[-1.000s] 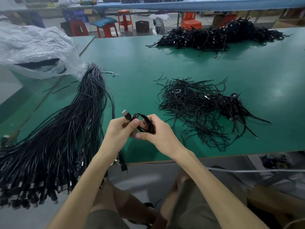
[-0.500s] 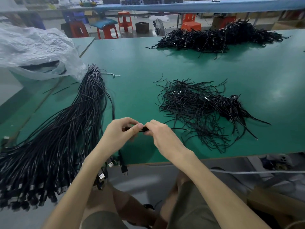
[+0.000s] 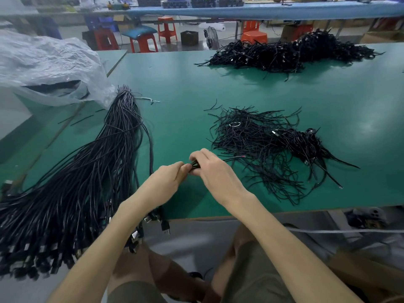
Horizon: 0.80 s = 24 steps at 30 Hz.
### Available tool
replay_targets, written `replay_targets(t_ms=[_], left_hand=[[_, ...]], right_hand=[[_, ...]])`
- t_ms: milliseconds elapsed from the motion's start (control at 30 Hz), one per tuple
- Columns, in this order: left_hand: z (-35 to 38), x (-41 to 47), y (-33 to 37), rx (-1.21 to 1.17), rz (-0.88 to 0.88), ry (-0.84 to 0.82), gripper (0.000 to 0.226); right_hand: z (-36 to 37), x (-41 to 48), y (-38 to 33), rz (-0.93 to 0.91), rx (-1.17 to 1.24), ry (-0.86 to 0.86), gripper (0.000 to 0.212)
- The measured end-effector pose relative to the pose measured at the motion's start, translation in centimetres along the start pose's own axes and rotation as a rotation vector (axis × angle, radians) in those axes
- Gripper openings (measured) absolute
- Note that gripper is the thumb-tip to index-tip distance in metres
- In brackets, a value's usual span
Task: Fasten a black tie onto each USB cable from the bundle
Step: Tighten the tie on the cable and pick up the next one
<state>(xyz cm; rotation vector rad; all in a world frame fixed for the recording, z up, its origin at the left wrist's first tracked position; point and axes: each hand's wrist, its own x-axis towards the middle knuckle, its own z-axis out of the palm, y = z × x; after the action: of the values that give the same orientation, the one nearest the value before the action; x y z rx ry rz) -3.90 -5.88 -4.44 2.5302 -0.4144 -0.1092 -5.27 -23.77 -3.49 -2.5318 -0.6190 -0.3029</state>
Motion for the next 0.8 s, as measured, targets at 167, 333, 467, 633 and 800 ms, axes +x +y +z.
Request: replay_targets(t_ms=[167,333,467,633,800], left_hand=[[0.7,1.3,-0.6,-0.148,-0.098,0.231,0.051],[1.1,2.3,-1.2,-0.441,-0.150,0.235,0.044],[1.4,2.4,-1.4,-0.585,-0.135,0.226,0.044],[1.2,2.0,-1.7,-0.664,-0.102,0.211,0.043],[0.9,1.7,-1.6,-0.707,-0.088,0.197,0.040]], right_hand=[[-0.2,-0.3,1.3,0.091,-0.184,0.189,0.060],[-2.3,-1.8,4.3,0.336,-0.124,0.362,0.034],[-3.6,-2.9,6.0,0.518,-0.061,0.175,0.030],[-2.3,-3.0,5.1,0.572,-0.131,-0.069,0.036],[-1.7,-2.1,4.7,0.560,-0.153,-0.087,0.026]])
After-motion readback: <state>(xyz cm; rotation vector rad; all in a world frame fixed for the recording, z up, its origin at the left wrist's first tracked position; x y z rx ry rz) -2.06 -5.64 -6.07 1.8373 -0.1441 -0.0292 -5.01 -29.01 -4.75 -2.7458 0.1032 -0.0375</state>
